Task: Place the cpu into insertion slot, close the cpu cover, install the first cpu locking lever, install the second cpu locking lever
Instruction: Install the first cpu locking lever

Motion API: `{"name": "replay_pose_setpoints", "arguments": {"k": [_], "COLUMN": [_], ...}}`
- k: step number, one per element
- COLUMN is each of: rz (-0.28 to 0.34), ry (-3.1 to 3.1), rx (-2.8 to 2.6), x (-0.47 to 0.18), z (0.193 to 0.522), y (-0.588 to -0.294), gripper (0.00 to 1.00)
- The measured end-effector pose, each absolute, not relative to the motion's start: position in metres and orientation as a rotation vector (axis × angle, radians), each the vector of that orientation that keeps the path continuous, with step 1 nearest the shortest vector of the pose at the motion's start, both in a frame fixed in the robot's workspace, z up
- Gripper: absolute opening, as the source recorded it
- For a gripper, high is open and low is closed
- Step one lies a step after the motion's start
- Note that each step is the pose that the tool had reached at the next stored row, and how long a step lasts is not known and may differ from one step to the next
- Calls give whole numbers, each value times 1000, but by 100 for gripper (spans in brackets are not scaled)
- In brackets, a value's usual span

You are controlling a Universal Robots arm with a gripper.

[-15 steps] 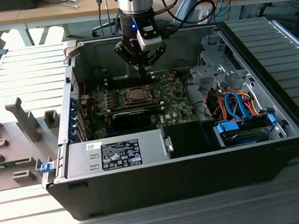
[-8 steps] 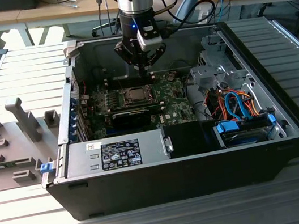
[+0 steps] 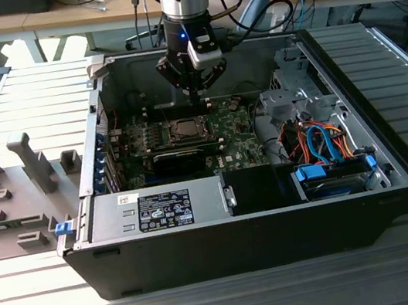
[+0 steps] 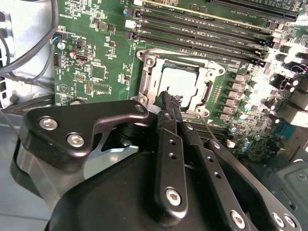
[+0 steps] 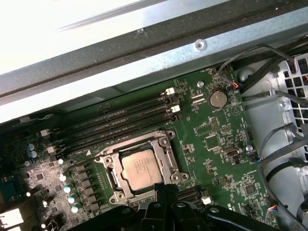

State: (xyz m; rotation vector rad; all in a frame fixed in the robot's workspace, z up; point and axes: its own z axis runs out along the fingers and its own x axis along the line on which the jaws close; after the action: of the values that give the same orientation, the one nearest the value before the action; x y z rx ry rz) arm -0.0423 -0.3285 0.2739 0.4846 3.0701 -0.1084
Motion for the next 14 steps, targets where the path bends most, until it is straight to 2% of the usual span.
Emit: {"name": "replay_pose_setpoints", "arguments": {"k": [14], "rz": [-108], "ry": [3074], "rx": [456], "x": [-42], "z": [274], "y": [-329], "gripper": [11]}}
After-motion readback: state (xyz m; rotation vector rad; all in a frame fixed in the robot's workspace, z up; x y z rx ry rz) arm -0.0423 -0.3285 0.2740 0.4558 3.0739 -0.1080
